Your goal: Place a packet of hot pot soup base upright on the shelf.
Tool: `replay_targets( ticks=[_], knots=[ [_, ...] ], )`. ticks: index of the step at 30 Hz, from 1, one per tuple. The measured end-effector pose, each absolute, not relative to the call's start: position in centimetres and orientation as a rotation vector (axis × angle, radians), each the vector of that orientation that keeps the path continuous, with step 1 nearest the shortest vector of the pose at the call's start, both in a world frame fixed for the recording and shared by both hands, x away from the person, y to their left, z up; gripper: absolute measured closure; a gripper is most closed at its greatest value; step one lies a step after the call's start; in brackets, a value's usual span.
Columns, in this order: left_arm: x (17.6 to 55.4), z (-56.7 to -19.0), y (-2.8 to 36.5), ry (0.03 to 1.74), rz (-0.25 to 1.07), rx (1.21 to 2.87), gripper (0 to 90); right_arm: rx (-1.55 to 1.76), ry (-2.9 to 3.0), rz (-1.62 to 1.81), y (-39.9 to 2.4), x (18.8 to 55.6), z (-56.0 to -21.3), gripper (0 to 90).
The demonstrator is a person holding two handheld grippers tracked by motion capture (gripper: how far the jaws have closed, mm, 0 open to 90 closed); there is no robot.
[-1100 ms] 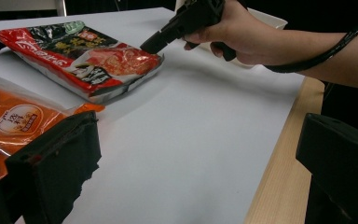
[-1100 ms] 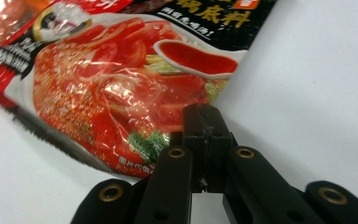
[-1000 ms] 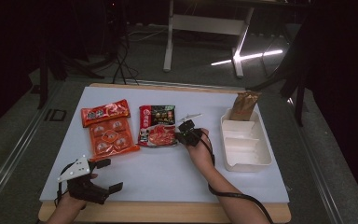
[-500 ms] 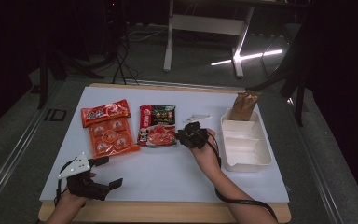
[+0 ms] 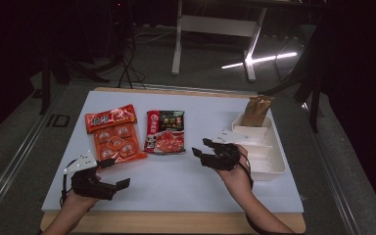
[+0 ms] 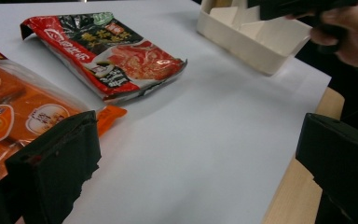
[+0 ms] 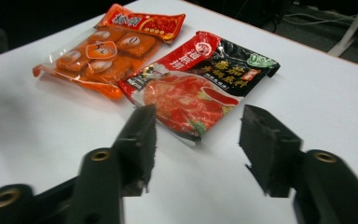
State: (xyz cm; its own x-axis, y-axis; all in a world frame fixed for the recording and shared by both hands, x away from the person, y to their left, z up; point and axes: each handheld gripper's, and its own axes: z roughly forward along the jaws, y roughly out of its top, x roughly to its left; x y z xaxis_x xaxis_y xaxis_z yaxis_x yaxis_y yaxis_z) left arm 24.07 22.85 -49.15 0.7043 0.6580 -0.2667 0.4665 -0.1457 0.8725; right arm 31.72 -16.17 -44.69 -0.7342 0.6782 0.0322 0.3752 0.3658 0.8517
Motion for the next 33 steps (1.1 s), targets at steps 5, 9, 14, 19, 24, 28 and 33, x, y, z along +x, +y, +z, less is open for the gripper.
replay_targets(
  ticks=[5,9,14,19,24,28,33],
  knots=[
    [25.5,-48.7,22.6,0.923,0.202,1.819,0.2,0.926,2.244,1.368,-17.7,30.2,-43.8,29.5],
    [26.8,-48.1,22.3,0.963,0.215,1.843,0.2,0.924,2.227,1.415,-18.7,29.0,-43.0,21.1],
    [28.7,-47.5,21.7,1.046,0.266,1.884,5.1,0.883,2.235,1.456,-19.7,27.4,-42.8,13.5],
    [30.9,-47.6,20.7,1.078,0.262,1.913,6.8,0.821,2.179,1.520,-20.8,25.8,-42.6,13.4],
    [33.2,-47.7,19.6,1.062,0.282,1.936,14.7,0.747,2.151,1.449,-21.8,24.8,-42.4,14.7],
    [35.3,-48.1,18.9,1.078,0.294,1.954,21.0,0.707,2.124,1.454,-22.9,24.3,-43.0,16.2],
    [37.7,-48.6,18.3,1.122,0.318,1.957,24.2,0.697,2.122,1.459,-23.2,24.0,-43.6,16.2]
  ],
)
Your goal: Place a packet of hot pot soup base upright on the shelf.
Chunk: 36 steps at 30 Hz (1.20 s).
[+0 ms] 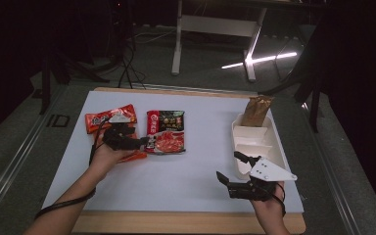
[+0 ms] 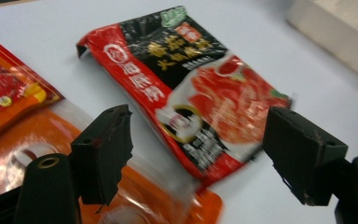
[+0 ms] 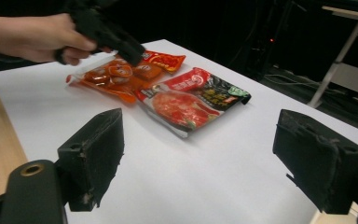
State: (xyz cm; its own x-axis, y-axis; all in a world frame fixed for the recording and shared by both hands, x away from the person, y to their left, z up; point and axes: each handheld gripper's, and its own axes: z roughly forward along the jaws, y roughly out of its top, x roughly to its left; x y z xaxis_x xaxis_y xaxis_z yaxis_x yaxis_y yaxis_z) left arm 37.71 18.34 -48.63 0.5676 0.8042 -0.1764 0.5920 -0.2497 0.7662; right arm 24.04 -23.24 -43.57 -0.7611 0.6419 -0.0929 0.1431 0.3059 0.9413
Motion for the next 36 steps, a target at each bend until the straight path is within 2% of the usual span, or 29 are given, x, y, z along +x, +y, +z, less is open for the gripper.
replay_targets(
  ticks=[14,22,36],
  knots=[
    [43.1,-51.0,17.0,1.275,0.285,1.972,34.4,0.664,2.150,1.465,-22.4,24.3,-44.0,16.1],
    [45.5,-52.7,16.8,1.383,0.245,1.953,43.5,0.653,2.181,1.472,-22.1,24.4,-44.4,16.1],
    [48.6,-53.7,15.7,1.453,0.198,1.937,53.1,0.641,2.194,1.468,-22.1,24.4,-44.6,16.1]
  ],
)
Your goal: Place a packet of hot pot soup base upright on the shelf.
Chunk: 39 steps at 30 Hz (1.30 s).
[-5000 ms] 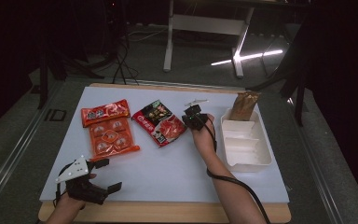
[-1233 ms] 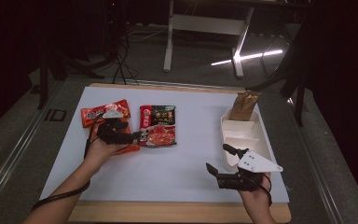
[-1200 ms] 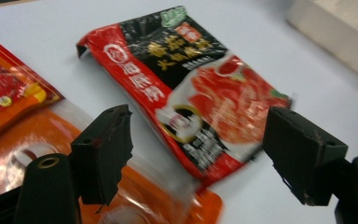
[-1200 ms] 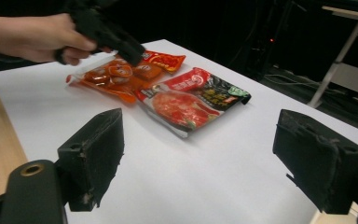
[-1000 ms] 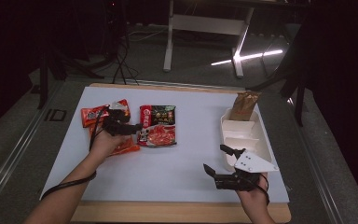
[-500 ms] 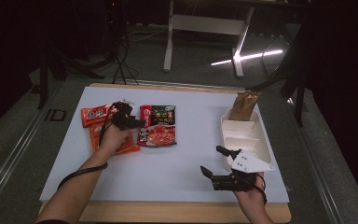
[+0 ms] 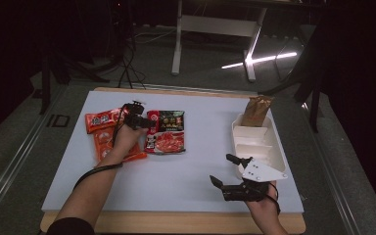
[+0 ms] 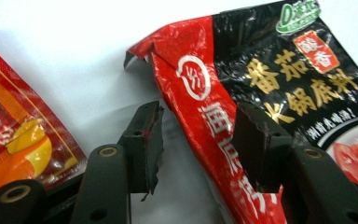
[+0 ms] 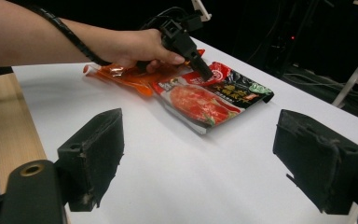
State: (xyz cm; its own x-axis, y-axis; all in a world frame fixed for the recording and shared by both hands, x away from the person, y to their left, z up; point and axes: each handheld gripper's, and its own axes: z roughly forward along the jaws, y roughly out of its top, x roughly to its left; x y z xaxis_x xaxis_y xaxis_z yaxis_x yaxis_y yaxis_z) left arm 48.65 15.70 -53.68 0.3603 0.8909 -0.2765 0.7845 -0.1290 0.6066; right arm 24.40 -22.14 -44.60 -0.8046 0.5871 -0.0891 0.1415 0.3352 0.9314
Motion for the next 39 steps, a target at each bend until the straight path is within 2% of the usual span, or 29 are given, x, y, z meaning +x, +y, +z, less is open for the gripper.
replay_targets(
  ticks=[3,5,9,10,16,39],
  knots=[
    [49.0,-54.0,15.7,1.450,0.160,1.938,54.4,0.643,2.202,1.468,-22.1,24.5,-44.7,16.2],
    [49.0,-54.0,15.5,1.435,0.154,1.957,61.0,0.642,2.204,1.463,-22.1,24.5,-44.7,16.2],
    [49.0,-53.7,14.8,1.447,0.182,2.006,68.2,0.645,2.211,1.476,-22.0,24.6,-44.8,16.2],
    [49.0,-53.7,14.7,1.453,0.187,2.004,73.0,0.644,2.213,1.475,-22.0,24.6,-44.7,16.2],
    [49.0,-53.2,14.8,1.477,0.183,1.990,82.5,0.649,2.226,1.469,-22.0,24.5,-44.7,16.2],
    [44.2,-46.9,12.9,1.202,0.267,1.903,87.8,0.682,2.173,1.457,-22.7,25.0,-43.9,15.4]
  ],
)
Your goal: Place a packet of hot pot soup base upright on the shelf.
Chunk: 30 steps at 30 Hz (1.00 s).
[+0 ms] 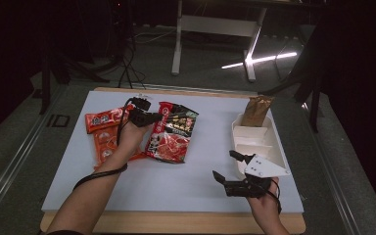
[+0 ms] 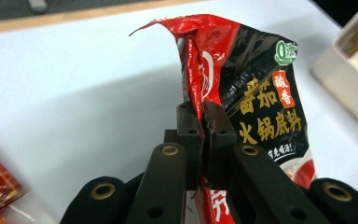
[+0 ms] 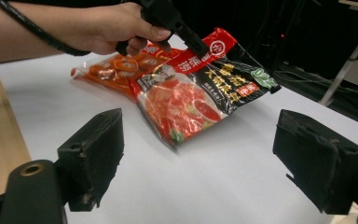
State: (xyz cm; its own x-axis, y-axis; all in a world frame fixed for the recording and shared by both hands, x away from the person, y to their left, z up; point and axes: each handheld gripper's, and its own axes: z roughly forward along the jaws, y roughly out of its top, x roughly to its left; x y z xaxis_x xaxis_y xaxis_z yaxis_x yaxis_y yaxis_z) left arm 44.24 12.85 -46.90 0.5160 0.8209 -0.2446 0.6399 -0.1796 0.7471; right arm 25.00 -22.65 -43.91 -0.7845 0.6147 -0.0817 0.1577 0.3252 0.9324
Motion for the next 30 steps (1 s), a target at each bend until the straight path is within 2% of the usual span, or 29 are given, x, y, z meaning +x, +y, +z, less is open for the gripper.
replay_targets(
  ticks=[15,27,30],
  knots=[
    [40.0,-43.8,11.5,1.004,0.263,1.844,88.4,0.776,2.145,1.489,-22.9,24.7,-42.9,11.2],
    [37.5,-42.2,11.2,0.891,0.161,1.739,88.4,0.827,2.202,1.476,-22.4,24.7,-42.5,9.8],
    [37.0,-41.8,11.1,0.862,0.126,1.718,88.4,0.833,2.169,1.464,-22.4,24.9,-42.1,13.5]
  ],
)
